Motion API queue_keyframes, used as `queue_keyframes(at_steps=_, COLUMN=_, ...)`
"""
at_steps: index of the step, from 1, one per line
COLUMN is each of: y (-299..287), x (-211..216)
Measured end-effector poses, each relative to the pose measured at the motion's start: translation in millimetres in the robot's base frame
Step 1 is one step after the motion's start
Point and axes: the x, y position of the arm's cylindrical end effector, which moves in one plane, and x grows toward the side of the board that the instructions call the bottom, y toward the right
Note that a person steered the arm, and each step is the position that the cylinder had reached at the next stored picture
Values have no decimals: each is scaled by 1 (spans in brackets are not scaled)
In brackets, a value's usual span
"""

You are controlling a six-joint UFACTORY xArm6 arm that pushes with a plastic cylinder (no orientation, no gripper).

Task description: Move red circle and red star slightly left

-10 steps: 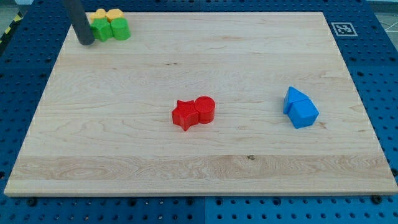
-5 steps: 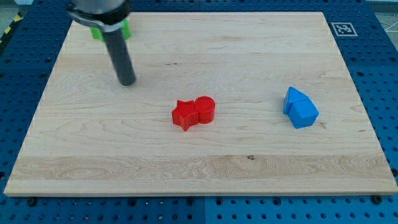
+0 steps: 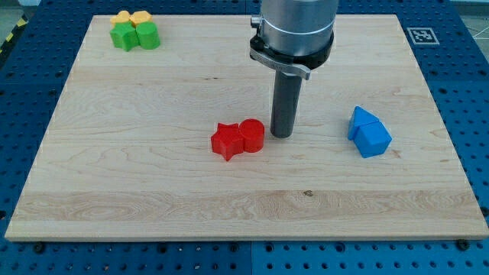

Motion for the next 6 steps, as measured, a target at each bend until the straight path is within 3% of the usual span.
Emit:
queue_keyframes(at_steps=2, y=-28, x=6)
queue_keyframes(at_steps=6, y=-107, x=68)
